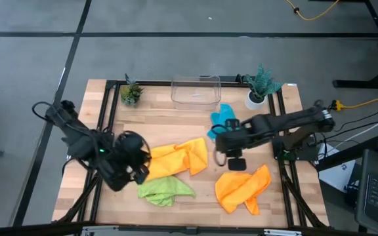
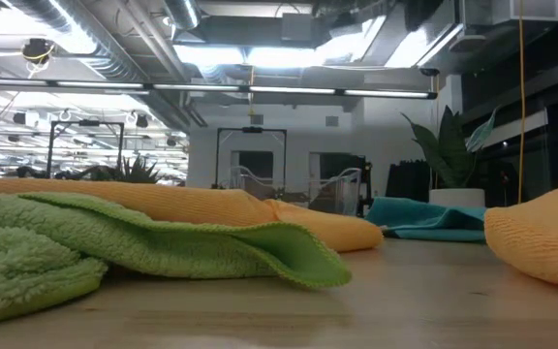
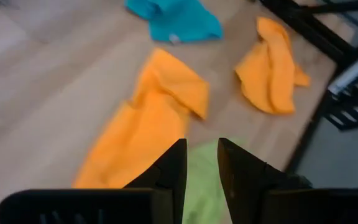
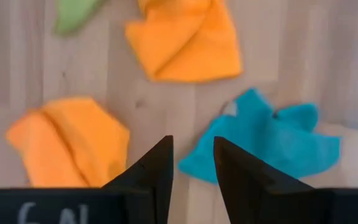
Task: Fold microfiber towels
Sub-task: Fold the orange towel
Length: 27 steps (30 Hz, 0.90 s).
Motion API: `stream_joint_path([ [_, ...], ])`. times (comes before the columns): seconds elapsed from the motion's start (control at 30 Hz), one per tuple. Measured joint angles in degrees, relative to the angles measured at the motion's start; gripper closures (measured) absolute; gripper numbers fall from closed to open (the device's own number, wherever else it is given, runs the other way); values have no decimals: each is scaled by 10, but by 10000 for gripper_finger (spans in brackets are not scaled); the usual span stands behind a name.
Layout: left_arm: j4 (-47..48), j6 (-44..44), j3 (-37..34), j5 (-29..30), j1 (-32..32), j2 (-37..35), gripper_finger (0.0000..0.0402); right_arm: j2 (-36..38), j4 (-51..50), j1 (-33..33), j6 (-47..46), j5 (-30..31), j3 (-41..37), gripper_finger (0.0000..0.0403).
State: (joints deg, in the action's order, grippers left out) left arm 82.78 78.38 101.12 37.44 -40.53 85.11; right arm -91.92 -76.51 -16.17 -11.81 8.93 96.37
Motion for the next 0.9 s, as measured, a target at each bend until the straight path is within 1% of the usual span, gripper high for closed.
stream_joint_path([
  [0.07,43,26,-2,21,-10,-14,319,47,42,-5,-25,7,-43,286],
  [0.13,76,63,-18,30,-13,-30,319,95,88,-6,-64,9,-100,286],
  [0.2,65,70,-53,34,-12,-56,319,145,140,-5,-102,4,-170,286],
  [0.27,62,81,-93,39,-12,-88,319,191,194,-5,-141,0,-247,286],
  [0.37,58,133,-174,35,-2,-138,319,242,296,-5,-199,-16,-359,286],
  [0.43,30,167,-234,34,4,-175,319,262,384,-5,-229,-34,-427,286],
  [0.5,-26,185,-299,34,8,-220,319,269,486,-5,-255,-50,-484,286],
  [0.57,-122,179,-367,27,9,-265,319,267,590,-2,-278,-60,-532,286],
  [0.6,-177,162,-402,24,9,-286,319,262,641,-2,-285,-60,-550,286],
  [0.7,-386,77,-508,17,13,-345,319,241,753,-2,-279,-60,-588,286],
  [0.77,-552,3,-581,-5,21,-374,319,219,799,-2,-264,-60,-593,286],
  [0.9,-925,-194,-720,-60,49,-389,319,168,810,-2,-204,-60,-570,286],
])
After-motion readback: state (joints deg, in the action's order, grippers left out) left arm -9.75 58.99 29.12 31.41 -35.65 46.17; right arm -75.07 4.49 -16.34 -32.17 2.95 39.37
